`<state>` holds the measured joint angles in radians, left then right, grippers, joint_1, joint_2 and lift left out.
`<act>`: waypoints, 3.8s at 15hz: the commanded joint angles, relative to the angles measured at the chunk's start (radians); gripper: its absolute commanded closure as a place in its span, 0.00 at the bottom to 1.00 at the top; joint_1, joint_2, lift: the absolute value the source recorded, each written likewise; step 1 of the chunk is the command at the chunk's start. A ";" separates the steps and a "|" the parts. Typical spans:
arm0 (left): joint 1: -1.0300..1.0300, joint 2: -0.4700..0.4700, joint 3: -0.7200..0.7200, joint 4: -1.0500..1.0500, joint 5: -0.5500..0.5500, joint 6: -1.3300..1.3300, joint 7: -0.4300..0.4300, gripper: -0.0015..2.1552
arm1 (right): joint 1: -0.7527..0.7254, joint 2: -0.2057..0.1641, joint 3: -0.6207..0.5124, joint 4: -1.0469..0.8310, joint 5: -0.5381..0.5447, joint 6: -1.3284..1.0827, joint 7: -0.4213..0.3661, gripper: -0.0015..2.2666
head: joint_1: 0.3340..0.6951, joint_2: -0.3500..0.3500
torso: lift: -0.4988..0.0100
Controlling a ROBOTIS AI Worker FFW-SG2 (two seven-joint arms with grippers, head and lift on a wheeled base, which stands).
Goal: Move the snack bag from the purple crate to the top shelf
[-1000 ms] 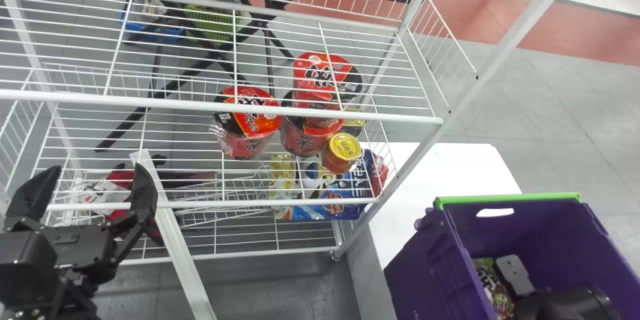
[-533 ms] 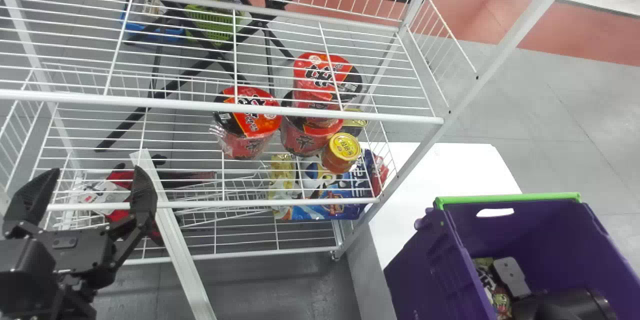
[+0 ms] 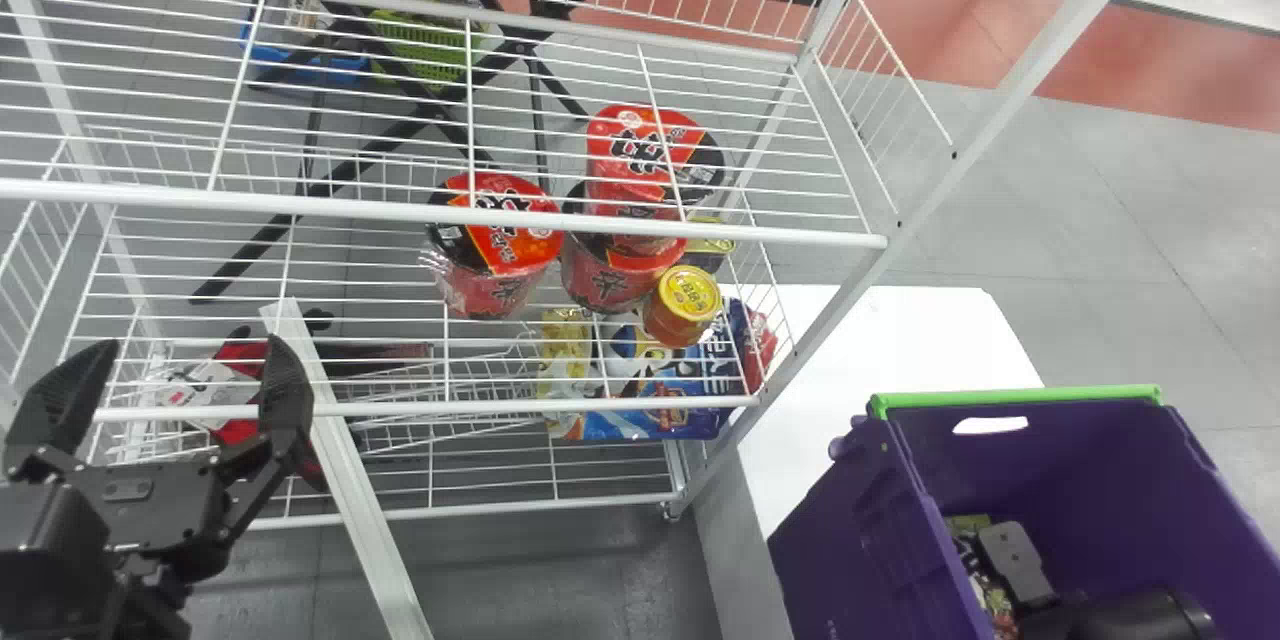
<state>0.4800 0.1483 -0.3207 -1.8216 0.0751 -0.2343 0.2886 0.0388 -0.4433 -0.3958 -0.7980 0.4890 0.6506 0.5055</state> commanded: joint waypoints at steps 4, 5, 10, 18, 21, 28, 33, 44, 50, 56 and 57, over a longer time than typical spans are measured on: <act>-0.003 -0.001 0.006 0.008 0.000 -0.003 -0.005 0.02 | -0.019 0.002 0.015 0.029 -0.001 -0.004 0.024 0.18 | 1.00 0.00 | 0.08; -0.006 0.000 0.006 0.012 0.000 0.001 -0.006 0.02 | -0.020 0.002 0.017 0.033 -0.003 -0.007 0.031 0.23 | 1.00 0.00 | 0.08; -0.009 -0.004 0.006 0.015 -0.001 0.001 -0.011 0.02 | -0.016 0.018 0.018 0.031 0.010 -0.062 0.038 0.75 | 1.00 0.00 | 0.08; -0.021 -0.013 -0.008 0.018 -0.018 0.025 -0.008 0.02 | 0.070 0.037 0.029 -0.159 -0.012 0.104 0.068 0.82 | 1.00 0.00 | 0.08; -0.026 -0.012 -0.006 0.018 -0.020 0.037 -0.005 0.02 | 0.079 0.037 0.025 -0.181 -0.030 0.107 0.068 0.82 | 1.00 0.00 | 0.08; -0.049 -0.015 -0.014 0.036 -0.021 0.053 -0.003 0.02 | 0.110 0.038 -0.021 -0.257 -0.037 0.159 0.076 0.82 | 1.00 0.00 | 0.08; -0.061 -0.018 -0.018 0.042 -0.023 0.053 -0.003 0.02 | 0.147 0.057 -0.072 -0.362 -0.043 0.223 0.123 0.82 | 1.00 0.00 | 0.08; -0.064 -0.018 -0.041 0.045 -0.037 0.074 0.011 0.02 | 0.308 0.147 -0.201 -0.673 -0.076 0.300 0.220 0.82 | 1.00 0.00 | 0.15; -0.052 -0.015 -0.047 0.038 -0.048 0.074 0.023 0.02 | 0.363 0.181 -0.256 -0.825 -0.083 0.380 0.280 0.82 | 1.00 0.00 | 0.20; -0.049 -0.016 -0.051 0.036 -0.054 0.074 0.023 0.02 | 0.421 0.218 -0.310 -0.958 -0.096 0.416 0.317 0.82 | 1.00 0.00 | 0.24; -0.049 -0.016 -0.051 0.038 -0.054 0.074 0.023 0.02 | 0.431 0.227 -0.316 -0.984 -0.096 0.429 0.324 0.82 | 1.00 0.00 | 0.25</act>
<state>0.4310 0.1320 -0.3719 -1.7855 0.0218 -0.1602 0.3114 0.4554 -0.2277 -0.7023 -1.7469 0.3950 1.0653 0.8262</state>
